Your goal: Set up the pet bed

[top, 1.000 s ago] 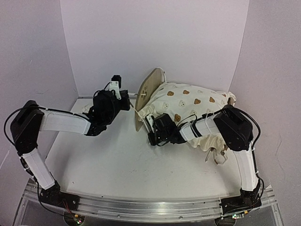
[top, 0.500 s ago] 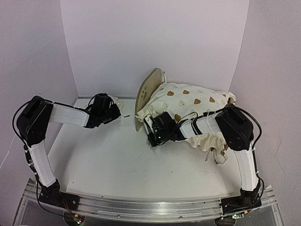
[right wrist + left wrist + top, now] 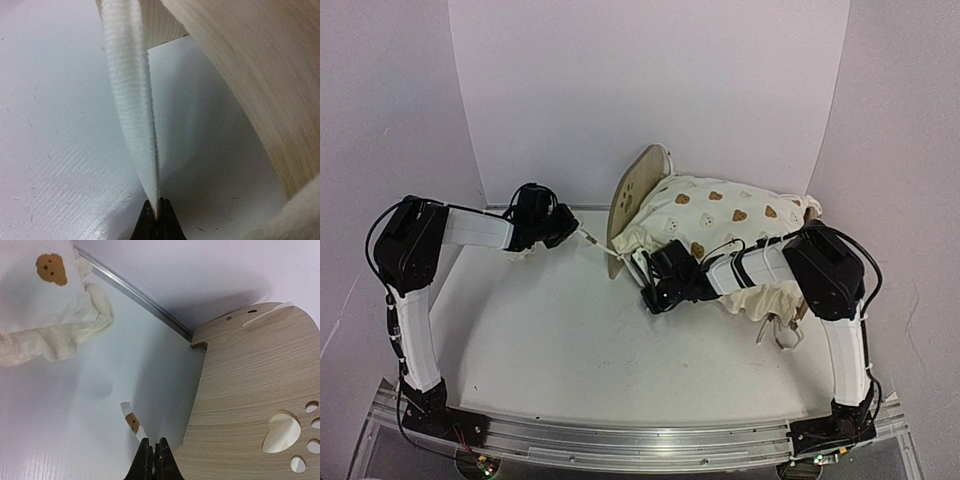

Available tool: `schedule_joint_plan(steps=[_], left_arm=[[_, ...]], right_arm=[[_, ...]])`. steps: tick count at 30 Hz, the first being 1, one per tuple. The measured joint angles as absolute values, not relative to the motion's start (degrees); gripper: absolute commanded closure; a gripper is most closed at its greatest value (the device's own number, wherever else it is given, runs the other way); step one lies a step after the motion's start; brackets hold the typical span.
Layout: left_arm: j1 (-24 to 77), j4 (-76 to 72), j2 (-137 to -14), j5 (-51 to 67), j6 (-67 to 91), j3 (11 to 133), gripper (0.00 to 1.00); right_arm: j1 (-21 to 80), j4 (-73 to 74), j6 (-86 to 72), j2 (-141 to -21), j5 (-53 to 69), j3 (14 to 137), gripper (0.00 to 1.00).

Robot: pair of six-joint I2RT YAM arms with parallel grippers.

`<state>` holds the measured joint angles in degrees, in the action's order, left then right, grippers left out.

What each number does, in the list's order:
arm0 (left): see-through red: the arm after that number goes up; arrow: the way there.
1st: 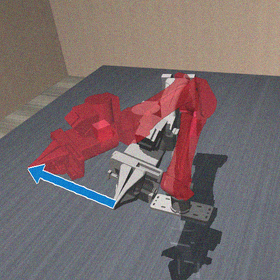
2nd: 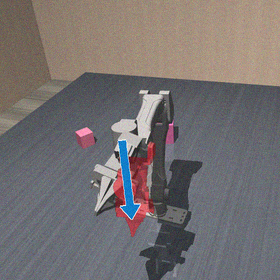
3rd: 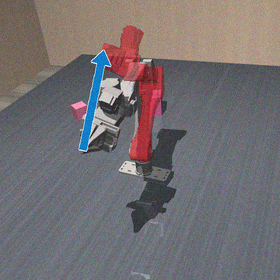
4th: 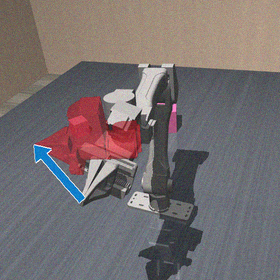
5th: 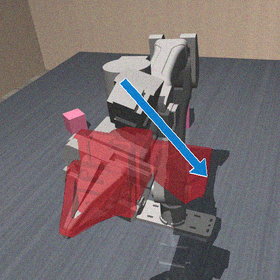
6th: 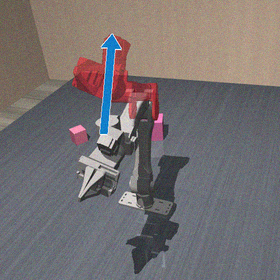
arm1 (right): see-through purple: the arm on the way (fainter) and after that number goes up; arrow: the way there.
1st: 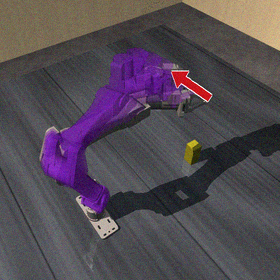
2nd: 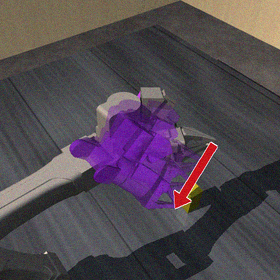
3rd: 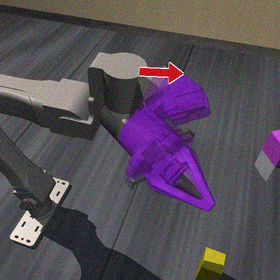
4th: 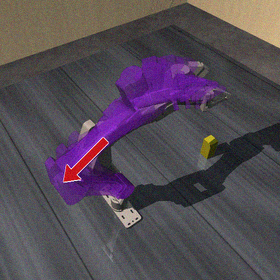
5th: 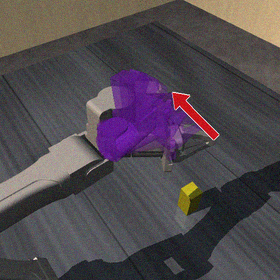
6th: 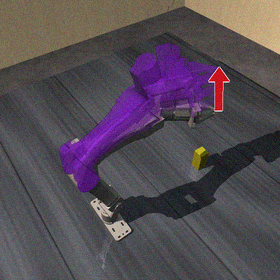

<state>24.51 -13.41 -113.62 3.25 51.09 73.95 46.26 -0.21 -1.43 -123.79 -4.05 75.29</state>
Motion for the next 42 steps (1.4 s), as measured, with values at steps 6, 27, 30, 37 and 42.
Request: schedule_joint_plan(steps=[6, 27, 30, 37, 42], left_arm=[[23.9, -13.9, -113.3, 6.8, 52.7, 67.3, 0.59], [42.2, -22.6, -88.9, -0.9, 34.3, 49.7, 0.05], [41.6, -24.3, -92.6, 3.2, 36.0, 52.7, 0.06], [41.1, -27.7, -91.9, 7.3, 39.8, 49.6, 0.05], [40.4, -27.8, -87.6, 7.6, 41.0, 44.1, 0.05]], right_arm=[[46.3, 6.7, -3.4, -119.1, 2.7, 74.5, 0.39], [31.7, 32.6, -2.7, -85.7, 10.1, 70.7, 0.24], [33.5, 29.3, -2.1, -95.5, 14.6, 78.1, 0.23], [34.7, 17.8, -2.5, -111.8, 23.3, 92.3, 0.29], [35.4, 13.0, -5.0, -119.8, 25.8, 98.7, 0.37]])
